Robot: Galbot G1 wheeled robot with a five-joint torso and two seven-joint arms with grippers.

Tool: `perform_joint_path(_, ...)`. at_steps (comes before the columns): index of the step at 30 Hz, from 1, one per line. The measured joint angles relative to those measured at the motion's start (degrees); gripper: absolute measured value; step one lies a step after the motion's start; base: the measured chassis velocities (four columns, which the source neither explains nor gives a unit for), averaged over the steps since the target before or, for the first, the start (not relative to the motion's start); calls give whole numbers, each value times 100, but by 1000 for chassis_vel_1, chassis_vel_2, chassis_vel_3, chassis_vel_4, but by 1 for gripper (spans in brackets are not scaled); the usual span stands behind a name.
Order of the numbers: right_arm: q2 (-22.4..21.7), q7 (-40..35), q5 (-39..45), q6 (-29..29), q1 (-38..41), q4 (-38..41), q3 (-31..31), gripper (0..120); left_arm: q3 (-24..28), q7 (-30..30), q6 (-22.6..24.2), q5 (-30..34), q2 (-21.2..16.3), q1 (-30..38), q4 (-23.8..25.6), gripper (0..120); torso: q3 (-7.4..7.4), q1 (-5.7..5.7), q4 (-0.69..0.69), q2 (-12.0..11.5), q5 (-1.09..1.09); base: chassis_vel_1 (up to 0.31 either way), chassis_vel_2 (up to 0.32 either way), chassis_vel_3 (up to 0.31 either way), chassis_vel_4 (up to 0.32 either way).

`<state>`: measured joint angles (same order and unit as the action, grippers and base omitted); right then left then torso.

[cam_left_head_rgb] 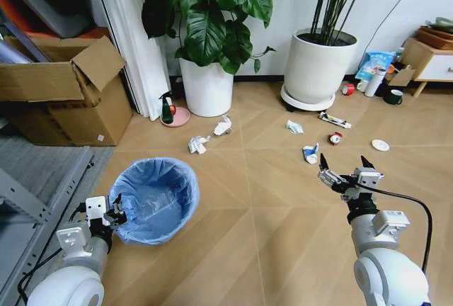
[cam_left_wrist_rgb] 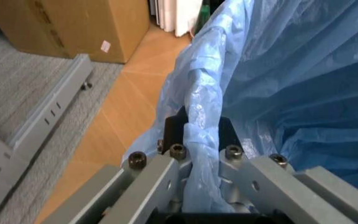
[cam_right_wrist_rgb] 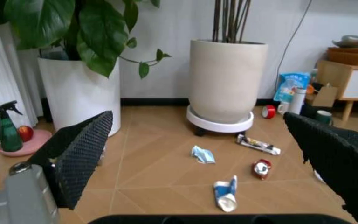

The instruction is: Pick up the trash bin and place the garbage on the floor into it.

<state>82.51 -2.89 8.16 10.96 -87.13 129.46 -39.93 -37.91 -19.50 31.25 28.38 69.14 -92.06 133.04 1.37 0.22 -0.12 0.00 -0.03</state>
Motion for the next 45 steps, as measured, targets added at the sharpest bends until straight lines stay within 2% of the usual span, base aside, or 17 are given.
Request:
perform_joint_path(14, 10, 0, -2, -13, 44, -80, -5, 100, 14, 9, -6, 5, -14, 51, -78, 0, 1, 0, 0, 0, 1, -105, 257, 101, -255)
perform_joint_path(17, 13, 0, -2, -19, 48, -85, -3, 100, 14, 10, -9, 9, -18, 68, -95, 0, 0, 0, -1, 0, -5, -96, 245, 94, -266)
perform_joint_path(18, 14, 0, -2, -19, 50, -94, 0, 100, 14, 10, -9, 10, -18, 71, -102, 0, 0, 0, -1, 0, 1, -104, 243, 121, -292)
perform_joint_path(22, 13, -1, -3, -20, 66, -107, 3, 100, 14, 10, -12, 11, -16, 73, -112, 0, 0, 1, -1, 0, -4, -128, 274, 130, -290)
perform_joint_path(25, 14, -2, -5, -20, 65, -112, 5, 100, 14, 12, -15, 11, -15, 72, -115, 0, 1, 1, -1, -1, 1, -146, 293, 150, -296)
perform_joint_path(45, -106, 8, 69, -2, 169, -371, 110, 100, -29, 10, -29, 47, 49, -48, 1, 0, 1, 2, 0, -1, 1, -113, 232, 115, -236)
